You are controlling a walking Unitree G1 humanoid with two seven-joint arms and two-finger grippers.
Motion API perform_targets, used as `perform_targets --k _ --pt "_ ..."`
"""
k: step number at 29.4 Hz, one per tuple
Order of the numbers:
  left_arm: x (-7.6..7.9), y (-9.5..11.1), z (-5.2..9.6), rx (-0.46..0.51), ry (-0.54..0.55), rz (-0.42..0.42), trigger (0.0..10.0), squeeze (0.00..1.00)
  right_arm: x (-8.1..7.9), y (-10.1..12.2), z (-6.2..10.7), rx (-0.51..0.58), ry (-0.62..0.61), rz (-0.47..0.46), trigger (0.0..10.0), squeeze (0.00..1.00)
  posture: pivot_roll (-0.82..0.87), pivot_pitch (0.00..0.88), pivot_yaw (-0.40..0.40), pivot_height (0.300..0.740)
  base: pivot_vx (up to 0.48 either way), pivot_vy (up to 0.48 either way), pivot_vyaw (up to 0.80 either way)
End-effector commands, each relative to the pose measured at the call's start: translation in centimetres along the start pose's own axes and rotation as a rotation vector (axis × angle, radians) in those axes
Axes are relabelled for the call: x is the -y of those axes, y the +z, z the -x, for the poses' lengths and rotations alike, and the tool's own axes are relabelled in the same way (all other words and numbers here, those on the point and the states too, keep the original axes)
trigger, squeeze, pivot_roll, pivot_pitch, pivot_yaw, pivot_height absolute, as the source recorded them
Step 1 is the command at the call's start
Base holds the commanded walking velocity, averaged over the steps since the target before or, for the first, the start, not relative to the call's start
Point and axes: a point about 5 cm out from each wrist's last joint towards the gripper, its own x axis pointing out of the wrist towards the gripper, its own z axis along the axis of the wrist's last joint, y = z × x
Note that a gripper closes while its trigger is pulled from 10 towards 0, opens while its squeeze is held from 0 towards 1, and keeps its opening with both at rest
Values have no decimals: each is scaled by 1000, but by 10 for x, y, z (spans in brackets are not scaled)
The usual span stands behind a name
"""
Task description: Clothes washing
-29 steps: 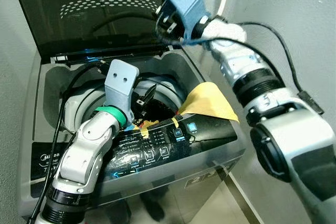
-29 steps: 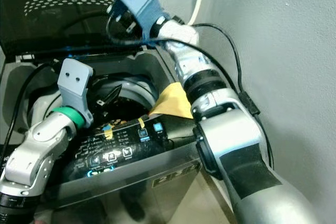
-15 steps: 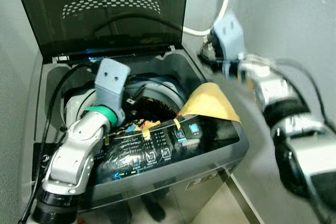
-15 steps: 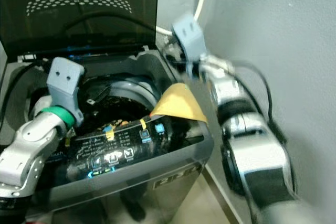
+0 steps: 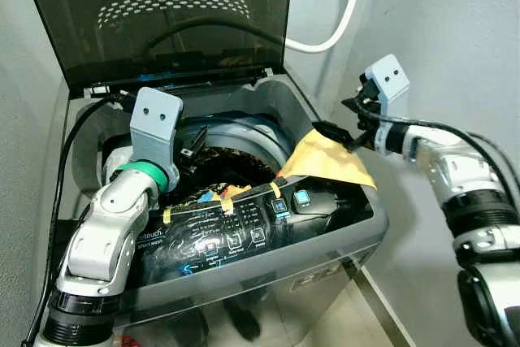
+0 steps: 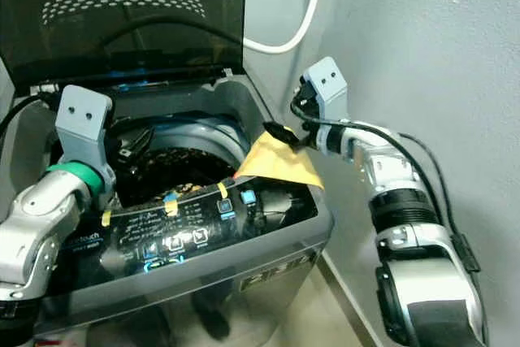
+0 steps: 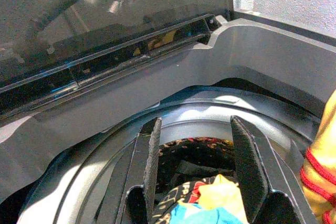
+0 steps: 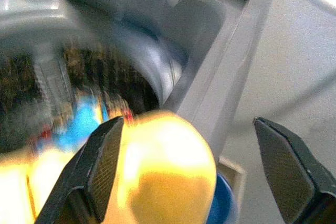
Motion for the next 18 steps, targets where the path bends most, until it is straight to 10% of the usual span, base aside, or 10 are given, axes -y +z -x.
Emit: perform_targets --k 1,2,3,5,18 --pt "4 -1 2 -10 -19 -3 10000 0 0 -8 4 -82 -11 105 10000 1000 150 39 40 740 0 0 0" --pt "4 -1 2 -11 -20 -4 10000 0 0 -10 7 -115 -25 154 10000 1000 153 39 34 740 0 0 0" --pt "4 -1 3 -10 -24 -6 10000 0 0 -12 9 -149 -27 194 10000 145 153 41 32 740 0 0 0" --pt "6 -2 4 -11 -35 -8 10000 0 -3 -14 12 -179 0 196 10000 0 153 42 31 740 0 0 0" --pt "13 0 4 2 -98 10 10000 0 -31 -29 10 -211 178 -34 10000 0 150 44 37 740 0 0 0"
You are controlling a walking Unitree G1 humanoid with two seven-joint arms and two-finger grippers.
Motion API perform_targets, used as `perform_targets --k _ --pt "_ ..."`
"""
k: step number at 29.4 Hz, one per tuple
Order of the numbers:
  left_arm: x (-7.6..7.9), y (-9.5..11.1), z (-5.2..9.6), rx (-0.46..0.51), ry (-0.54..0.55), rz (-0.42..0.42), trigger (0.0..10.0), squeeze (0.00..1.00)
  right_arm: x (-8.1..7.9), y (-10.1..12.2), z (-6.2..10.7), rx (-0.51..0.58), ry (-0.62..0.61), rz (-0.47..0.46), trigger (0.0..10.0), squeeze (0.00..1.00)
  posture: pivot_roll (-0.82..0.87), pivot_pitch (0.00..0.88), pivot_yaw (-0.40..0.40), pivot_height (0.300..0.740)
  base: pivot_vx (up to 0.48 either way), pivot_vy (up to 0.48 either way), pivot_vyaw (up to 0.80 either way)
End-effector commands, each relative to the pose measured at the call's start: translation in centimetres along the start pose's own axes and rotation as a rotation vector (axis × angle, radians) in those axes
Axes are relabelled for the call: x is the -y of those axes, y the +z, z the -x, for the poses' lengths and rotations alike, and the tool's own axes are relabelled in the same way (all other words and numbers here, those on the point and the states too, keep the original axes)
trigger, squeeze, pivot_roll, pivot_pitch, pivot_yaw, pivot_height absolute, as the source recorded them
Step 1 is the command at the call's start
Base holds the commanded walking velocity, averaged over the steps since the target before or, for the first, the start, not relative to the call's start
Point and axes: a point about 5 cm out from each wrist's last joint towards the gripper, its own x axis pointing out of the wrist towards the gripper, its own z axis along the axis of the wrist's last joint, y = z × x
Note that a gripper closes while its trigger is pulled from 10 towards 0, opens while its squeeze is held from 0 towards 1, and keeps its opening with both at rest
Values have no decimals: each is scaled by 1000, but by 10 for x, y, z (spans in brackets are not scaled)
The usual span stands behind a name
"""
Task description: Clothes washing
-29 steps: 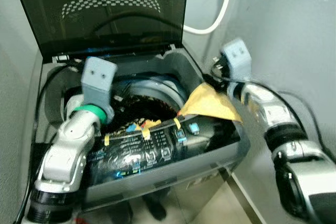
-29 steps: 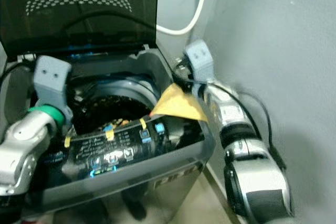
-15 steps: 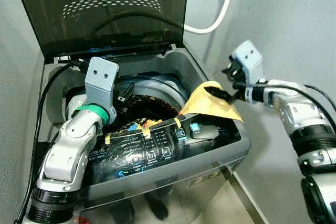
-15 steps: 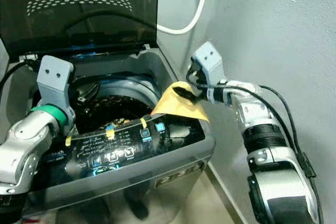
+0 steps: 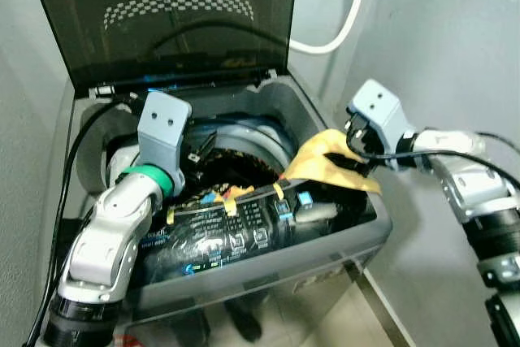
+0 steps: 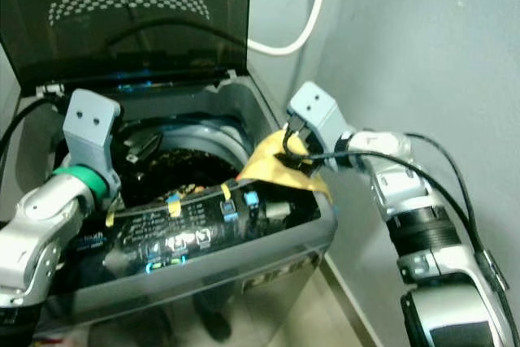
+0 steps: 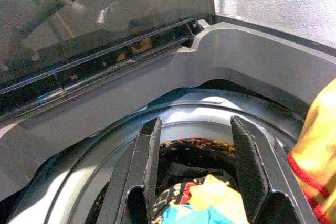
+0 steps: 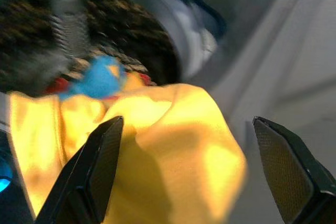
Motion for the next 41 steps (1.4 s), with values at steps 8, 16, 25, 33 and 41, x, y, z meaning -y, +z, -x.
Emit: perform_targets --k 8,16,25,33,41 --pt "4 -2 0 -14 -20 7 10000 0 -31 -44 -19 -186 72 -147 10000 0 152 46 38 740 0 0 0" --pt "3 -2 0 -14 -15 4 10000 0 -36 -50 -34 -135 -18 -299 0 0 154 40 42 740 0 0 0" --pt "2 -1 -2 -8 -11 -2 10000 0 -33 -42 -34 -93 -54 -304 0 0 151 29 45 740 0 0 0" --pt "2 -1 -3 0 -3 -4 10000 0 -38 -33 -38 -94 -25 -247 0 0 151 17 36 740 0 0 0" --pt "4 1 -4 11 4 1 10000 0 -62 53 -62 139 166 -108 0 0 151 29 22 740 0 0 0"
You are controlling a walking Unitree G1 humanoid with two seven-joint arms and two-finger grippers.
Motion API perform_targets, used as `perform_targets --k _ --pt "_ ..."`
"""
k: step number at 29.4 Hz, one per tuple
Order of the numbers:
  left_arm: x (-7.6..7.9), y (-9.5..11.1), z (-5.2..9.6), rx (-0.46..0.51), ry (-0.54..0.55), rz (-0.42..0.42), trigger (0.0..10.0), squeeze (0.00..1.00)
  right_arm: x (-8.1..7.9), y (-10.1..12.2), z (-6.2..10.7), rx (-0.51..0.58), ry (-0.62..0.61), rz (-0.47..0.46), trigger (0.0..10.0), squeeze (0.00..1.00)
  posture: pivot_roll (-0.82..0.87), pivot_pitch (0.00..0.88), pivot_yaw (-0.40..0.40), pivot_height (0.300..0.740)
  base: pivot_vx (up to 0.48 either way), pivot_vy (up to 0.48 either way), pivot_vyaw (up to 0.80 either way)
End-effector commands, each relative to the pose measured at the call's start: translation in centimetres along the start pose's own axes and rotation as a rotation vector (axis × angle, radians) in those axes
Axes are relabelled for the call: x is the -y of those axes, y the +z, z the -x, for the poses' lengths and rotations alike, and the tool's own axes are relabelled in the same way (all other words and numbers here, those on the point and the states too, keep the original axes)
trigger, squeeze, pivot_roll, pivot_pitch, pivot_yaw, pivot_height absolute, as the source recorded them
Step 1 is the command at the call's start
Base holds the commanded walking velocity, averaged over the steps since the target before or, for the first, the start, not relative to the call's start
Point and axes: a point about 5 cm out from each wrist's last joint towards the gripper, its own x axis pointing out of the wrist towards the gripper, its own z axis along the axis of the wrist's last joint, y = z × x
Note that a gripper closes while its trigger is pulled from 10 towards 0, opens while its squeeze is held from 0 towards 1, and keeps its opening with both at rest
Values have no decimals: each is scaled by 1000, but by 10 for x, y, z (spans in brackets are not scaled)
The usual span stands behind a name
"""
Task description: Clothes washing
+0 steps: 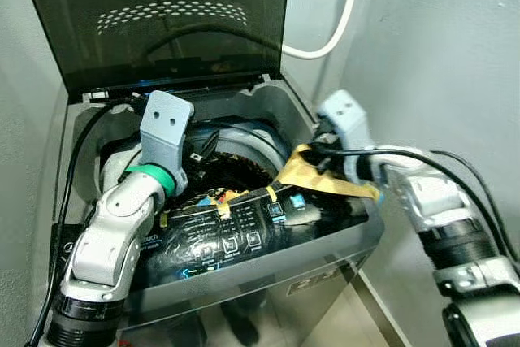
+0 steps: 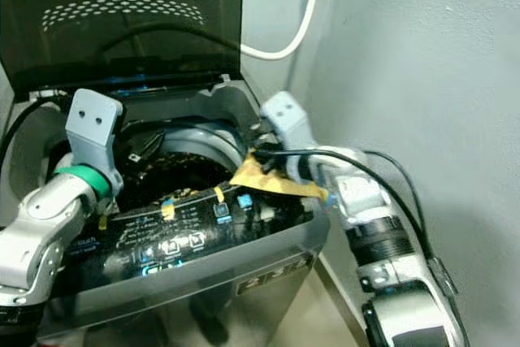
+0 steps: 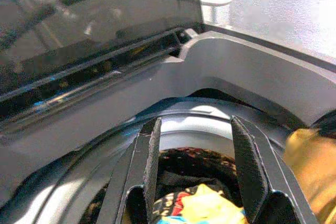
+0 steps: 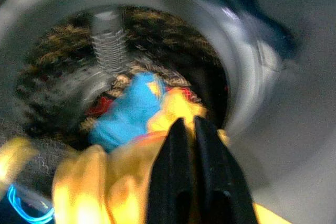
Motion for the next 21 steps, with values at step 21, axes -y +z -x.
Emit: perform_targets --k 21 --pt "1 -3 5 -3 34 7 10000 0 11 122 3 508 -153 -34 392 0 161 38 -6 740 0 0 0"
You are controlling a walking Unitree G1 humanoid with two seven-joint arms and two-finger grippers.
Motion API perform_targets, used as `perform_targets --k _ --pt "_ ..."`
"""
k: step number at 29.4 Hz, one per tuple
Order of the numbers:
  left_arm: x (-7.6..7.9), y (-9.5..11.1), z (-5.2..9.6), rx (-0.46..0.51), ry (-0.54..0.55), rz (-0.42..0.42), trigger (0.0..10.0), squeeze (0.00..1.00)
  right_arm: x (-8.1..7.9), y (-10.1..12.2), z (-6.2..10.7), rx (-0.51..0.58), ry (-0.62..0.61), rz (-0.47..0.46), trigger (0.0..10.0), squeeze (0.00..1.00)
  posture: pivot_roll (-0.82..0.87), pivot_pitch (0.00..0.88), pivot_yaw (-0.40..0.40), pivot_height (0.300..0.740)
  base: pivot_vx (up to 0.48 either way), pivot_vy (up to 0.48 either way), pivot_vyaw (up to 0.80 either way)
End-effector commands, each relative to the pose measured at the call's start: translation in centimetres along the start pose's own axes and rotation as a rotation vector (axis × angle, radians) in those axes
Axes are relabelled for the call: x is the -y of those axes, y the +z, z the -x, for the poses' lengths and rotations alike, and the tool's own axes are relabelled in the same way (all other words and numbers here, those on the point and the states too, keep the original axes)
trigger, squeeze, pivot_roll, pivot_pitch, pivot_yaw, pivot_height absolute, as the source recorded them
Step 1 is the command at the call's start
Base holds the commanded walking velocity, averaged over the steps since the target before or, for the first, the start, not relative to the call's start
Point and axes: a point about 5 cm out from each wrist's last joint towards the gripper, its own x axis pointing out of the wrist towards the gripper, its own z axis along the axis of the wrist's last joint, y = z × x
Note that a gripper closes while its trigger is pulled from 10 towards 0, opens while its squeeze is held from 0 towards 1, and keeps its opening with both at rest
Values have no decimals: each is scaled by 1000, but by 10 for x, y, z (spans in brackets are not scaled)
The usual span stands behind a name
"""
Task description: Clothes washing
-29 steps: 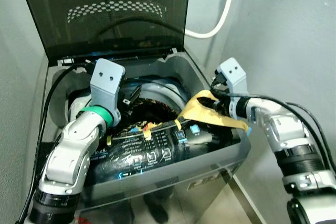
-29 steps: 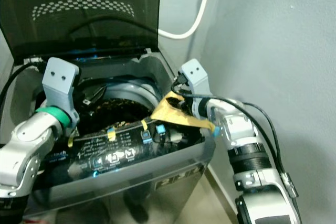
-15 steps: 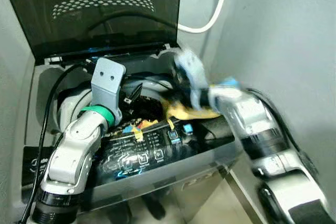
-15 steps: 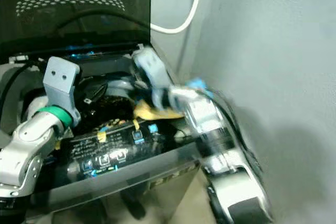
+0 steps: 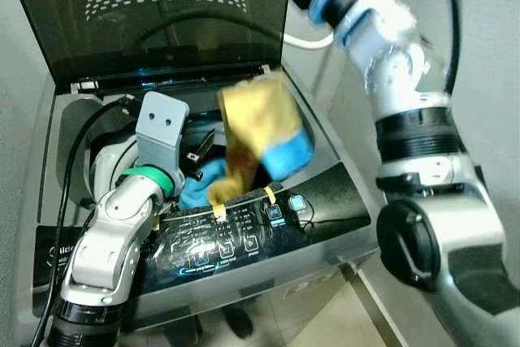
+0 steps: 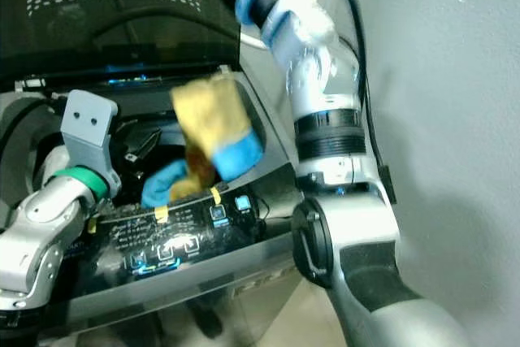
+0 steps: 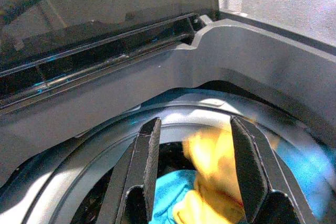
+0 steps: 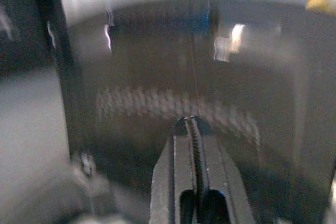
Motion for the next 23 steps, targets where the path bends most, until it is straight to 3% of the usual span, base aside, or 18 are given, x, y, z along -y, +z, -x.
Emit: perform_targets --k 1,2,3,4,5,10,11,12,13,14,15,18,19,23 --pt "3 -1 1 -5 -15 -4 10000 0 -6 -44 11 -258 82 112 3137 0 159 38 3 740 0 0 0" --pt "4 -1 1 -7 -21 -6 10000 0 -9 -61 19 -365 154 154 3843 0 159 38 3 740 0 0 0" --pt "4 -2 0 -11 -29 -11 10000 0 -13 -78 30 -468 255 194 10000 0 159 38 3 740 0 0 0" --pt "5 -2 0 -14 -37 -16 10000 0 -15 -92 41 -547 320 219 10000 902 153 38 14 740 0 0 0" --pt "6 -2 0 -15 -47 -18 10000 0 -13 -101 48 -590 313 205 10000 1000 153 38 14 740 0 0 0" --pt "8 -2 -2 -14 -59 -20 10000 0 1 -105 52 -583 201 173 10000 1000 153 38 14 740 0 0 0" --pt "8 -1 -4 -14 -64 -13 10000 0 11 -94 46 -481 93 187 10000 1000 146 37 34 740 0 0 0" --pt "9 -1 -5 -18 -68 -7 10000 0 27 -75 42 -325 -68 163 10000 357 141 33 38 740 0 0 0" --pt "10 -1 -6 -21 -71 -2 10000 0 38 -63 42 -222 -182 136 10000 357 141 33 38 740 0 0 0" --pt "10 -1 -6 -21 -71 -2 10000 0 38 -63 42 -222 -182 136 10000 357 141 33 38 740 0 0 0" --pt "9 -3 -8 -38 -50 2 10000 0 50 -58 49 -174 -285 91 10000 0 141 33 38 740 0 0 0" --pt "6 -4 -9 -46 -14 8 10000 0 59 -57 59 -146 -370 50 10000 0 141 33 38 740 0 0 0" --pt "2 -4 -11 -46 31 23 10000 0 62 -61 71 -107 -433 6 10000 0 133 29 40 740 0 0 0" --pt "0 1 -17 -14 79 34 10000 0 54 -69 90 9 -510 -40 10000 0 128 25 43 740 0 0 0"
